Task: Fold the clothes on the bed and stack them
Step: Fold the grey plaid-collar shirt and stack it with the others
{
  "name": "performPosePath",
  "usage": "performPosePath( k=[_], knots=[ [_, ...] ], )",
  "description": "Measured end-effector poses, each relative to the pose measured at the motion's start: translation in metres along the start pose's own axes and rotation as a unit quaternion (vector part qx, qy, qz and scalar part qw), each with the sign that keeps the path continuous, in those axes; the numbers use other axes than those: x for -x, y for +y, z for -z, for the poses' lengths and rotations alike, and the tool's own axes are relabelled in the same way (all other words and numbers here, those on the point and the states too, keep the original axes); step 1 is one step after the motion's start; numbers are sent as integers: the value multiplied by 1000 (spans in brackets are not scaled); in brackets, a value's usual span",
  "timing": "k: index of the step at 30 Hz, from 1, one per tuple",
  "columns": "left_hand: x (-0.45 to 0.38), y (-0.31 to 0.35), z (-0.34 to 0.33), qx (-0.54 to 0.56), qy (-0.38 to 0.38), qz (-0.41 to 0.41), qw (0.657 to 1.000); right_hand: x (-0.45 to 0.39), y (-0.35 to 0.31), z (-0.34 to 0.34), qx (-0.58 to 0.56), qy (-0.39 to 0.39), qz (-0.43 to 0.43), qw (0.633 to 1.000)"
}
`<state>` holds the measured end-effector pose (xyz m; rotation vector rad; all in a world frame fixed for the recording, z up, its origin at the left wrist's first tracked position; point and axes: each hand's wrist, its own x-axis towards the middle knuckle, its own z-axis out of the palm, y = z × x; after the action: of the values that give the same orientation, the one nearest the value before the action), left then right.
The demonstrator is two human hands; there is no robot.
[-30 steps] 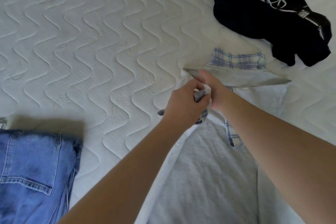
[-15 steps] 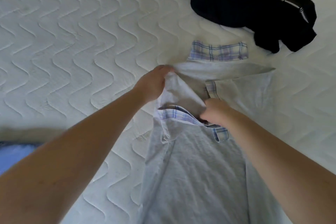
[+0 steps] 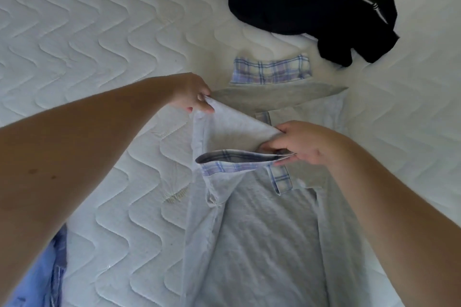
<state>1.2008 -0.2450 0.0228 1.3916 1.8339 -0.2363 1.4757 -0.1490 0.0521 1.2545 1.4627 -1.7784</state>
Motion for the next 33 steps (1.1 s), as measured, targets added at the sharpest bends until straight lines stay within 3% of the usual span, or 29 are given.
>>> performPosePath(
  k=[2, 7, 12, 15, 18, 20, 24, 27, 31, 33],
  knots=[
    [-2, -4, -7, 62, 31, 8, 998, -6, 10, 6, -29, 21, -13, 999],
    [-8, -6, -42, 86, 143, 40, 985, -13, 44, -5, -6, 71, -42, 997],
    [-2, -7, -57, 139, 209, 40, 967, -9, 58, -24, -53, 152, 21, 987],
    [0, -8, -55, 198, 191, 55, 960, -1, 59, -29, -170, 122, 66, 976],
    [-1, -12, -48, 143, 185, 49, 971, 4, 59, -26, -308, 28, 92, 946],
    [-2, -12, -42, 88, 198, 47, 975, 6, 59, -17, -330, -8, 97, 939],
    [-7, -6, -39, 47, 218, 54, 973, -2, 50, 15, -152, 80, 110, 979],
    [-12, -7, -36, 90, 221, 43, 970, -16, 49, 33, -9, 214, 110, 971],
    [-13, -14, -33, 81, 146, 16, 986, -22, 55, 18, -5, 209, 12, 978],
    [-12, -15, -34, 44, 140, 15, 989, -28, 59, 3, 21, 233, 32, 972]
  ],
)
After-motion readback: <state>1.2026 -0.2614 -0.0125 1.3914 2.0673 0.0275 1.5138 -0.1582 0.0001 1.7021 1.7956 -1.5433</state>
